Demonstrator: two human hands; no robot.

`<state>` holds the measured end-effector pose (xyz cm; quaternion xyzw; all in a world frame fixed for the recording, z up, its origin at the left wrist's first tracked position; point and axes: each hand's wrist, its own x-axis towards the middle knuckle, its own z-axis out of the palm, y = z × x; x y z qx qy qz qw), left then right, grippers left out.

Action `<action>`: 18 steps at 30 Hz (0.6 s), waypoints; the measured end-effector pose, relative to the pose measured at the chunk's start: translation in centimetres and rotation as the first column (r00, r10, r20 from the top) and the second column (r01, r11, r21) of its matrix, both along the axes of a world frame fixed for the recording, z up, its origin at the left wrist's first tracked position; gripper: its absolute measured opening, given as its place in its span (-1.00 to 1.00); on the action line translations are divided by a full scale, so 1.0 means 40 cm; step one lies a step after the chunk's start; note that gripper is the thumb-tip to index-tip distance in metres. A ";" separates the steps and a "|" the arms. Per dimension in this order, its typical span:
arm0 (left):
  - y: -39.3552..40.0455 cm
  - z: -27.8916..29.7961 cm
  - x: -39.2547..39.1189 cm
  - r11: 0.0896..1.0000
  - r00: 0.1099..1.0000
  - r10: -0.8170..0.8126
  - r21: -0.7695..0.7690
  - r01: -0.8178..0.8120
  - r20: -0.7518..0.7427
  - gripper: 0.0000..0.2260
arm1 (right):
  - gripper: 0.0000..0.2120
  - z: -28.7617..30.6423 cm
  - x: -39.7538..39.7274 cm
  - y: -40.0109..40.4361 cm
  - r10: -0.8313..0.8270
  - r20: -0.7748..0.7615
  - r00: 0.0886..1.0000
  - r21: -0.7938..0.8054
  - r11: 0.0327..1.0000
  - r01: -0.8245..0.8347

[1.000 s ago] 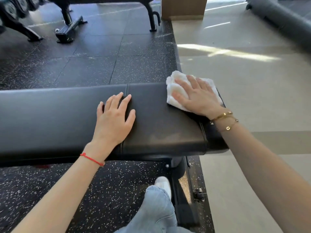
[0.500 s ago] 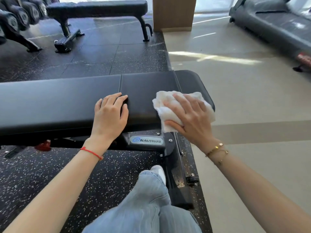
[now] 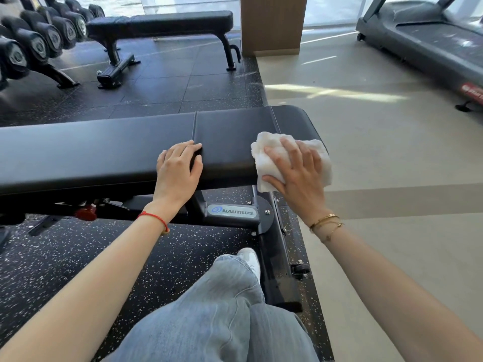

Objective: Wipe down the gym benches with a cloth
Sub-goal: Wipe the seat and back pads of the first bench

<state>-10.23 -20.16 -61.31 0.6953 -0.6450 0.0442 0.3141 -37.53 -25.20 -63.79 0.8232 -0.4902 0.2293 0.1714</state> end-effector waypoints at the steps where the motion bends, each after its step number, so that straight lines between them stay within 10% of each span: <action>1: -0.001 0.000 0.001 1.000 1.000 -0.002 0.000 0.002 -0.003 -0.71 | -0.44 0.002 0.005 0.000 0.002 -0.004 1.000 0.001 1.000 -0.002; 11: -0.005 0.001 0.010 1.000 1.000 -0.016 0.019 0.016 0.000 -0.71 | -0.42 0.040 -0.089 -0.039 -0.009 0.217 0.976 0.140 0.990 -0.021; 18: -0.007 0.001 0.023 0.999 0.999 -0.045 0.026 0.045 -0.013 -0.67 | -0.45 0.049 0.104 -0.003 0.166 -0.078 0.983 0.081 0.984 -0.159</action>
